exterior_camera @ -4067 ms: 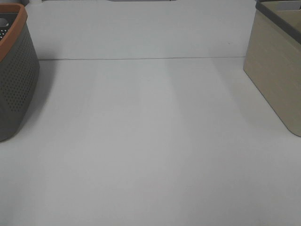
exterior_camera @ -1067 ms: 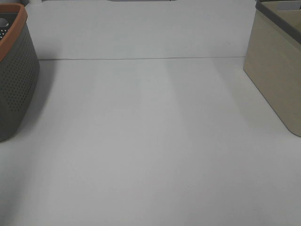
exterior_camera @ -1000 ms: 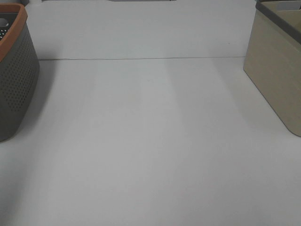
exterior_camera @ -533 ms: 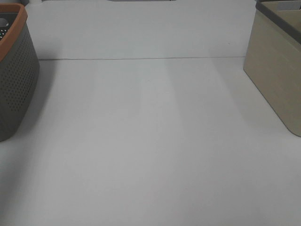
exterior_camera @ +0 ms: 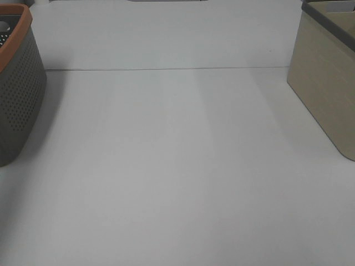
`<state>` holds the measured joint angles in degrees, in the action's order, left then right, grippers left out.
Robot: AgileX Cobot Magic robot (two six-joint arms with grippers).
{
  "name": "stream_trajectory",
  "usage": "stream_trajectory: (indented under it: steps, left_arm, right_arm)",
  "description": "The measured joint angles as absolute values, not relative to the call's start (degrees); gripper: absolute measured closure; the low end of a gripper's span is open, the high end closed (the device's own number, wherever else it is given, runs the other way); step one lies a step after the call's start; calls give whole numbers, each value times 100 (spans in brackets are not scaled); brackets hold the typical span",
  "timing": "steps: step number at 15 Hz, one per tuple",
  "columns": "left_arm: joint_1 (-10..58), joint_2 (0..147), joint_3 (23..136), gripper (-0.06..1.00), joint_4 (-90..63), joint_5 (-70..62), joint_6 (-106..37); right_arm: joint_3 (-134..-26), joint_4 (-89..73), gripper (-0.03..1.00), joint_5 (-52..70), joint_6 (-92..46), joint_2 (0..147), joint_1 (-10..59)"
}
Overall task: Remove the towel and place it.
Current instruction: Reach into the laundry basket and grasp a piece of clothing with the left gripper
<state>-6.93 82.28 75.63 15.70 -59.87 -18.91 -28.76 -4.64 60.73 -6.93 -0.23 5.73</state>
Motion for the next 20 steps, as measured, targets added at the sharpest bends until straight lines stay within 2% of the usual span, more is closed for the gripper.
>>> stream_trajectory:
  steps: [3,5,9,16,20]
  left_arm:
    - [-693,8657,7672,14,1925,-5420,-2292]
    - [-693,9121,7672,14,2143,-4446,-2389]
    - [-693,9712,7672,15,2785,-3352,-2023]
    - [-693,10777,7718,15,3730,-2653,-1157]
    - [-693,11316,8222,18,3999,-2469,-298]
  right_arm:
    - [-2876,-464,30,6073,-693,-23,573]
    - [-2876,-464,30,6073,-693,-23,573]
    - [-2876,-464,30,6073,-693,-23,573]
    - [-2876,-464,30,6073,-693,-23,573]
    - [-2876,-464,30,6073,-693,-23,573]
